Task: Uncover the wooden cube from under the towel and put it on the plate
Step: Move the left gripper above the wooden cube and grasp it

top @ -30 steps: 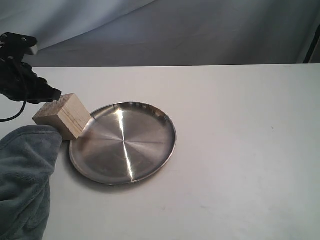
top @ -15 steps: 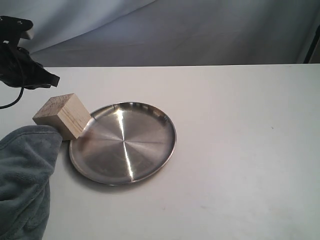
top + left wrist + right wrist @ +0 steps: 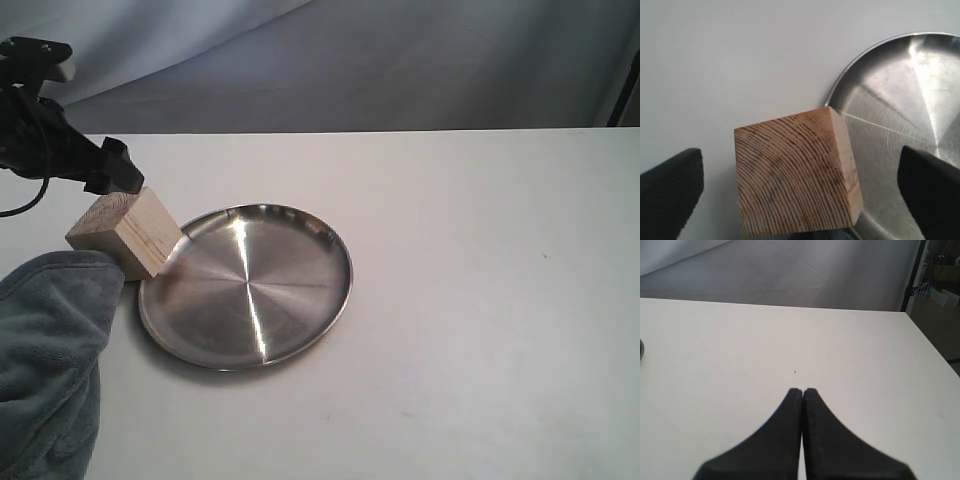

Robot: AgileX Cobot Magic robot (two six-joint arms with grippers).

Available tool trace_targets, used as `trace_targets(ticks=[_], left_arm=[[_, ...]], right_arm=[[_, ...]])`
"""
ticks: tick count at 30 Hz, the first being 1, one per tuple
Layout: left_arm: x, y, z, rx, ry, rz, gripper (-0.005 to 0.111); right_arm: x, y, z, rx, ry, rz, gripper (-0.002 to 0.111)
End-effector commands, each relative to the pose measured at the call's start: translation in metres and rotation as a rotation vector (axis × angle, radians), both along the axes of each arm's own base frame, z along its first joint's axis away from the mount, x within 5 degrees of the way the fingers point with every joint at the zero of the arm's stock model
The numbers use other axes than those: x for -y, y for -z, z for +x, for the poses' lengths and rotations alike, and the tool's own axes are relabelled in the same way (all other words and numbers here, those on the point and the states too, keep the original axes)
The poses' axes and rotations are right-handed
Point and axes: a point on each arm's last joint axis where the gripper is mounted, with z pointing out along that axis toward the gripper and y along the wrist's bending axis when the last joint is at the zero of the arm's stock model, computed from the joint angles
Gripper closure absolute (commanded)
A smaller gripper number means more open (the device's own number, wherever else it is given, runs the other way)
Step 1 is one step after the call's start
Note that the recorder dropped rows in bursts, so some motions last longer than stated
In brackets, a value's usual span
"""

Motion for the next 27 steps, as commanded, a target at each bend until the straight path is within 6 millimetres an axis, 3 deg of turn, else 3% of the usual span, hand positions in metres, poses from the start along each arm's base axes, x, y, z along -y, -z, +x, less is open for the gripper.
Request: trace_targets(ticks=[1, 4, 9, 18, 27], left_arm=[[0.003, -0.001, 0.0, -0.01, -0.006, -0.015, 0.002], [0.004, 0.003, -0.001, -0.042, 0.003, -0.022, 0.002], [0.004, 0.031, 0.005, -0.122, 0.005, -0.02, 0.002], [0.004, 0.06, 0.014, -0.159, -0.026, -0.023, 0.002], [0.003, 0.067, 0.017, -0.148, -0.025, -0.007, 0.002]], right_arm=[[0.0, 0.0, 0.0, 0.016, -0.002, -0.003, 0.108], [0.0, 0.0, 0.0, 0.016, -0.002, -0.003, 0.108], [0.0, 0.0, 0.0, 0.016, -0.002, -0.003, 0.108], [0.0, 0.0, 0.0, 0.016, -0.002, -0.003, 0.108], [0.0, 0.0, 0.0, 0.016, -0.002, -0.003, 0.108]])
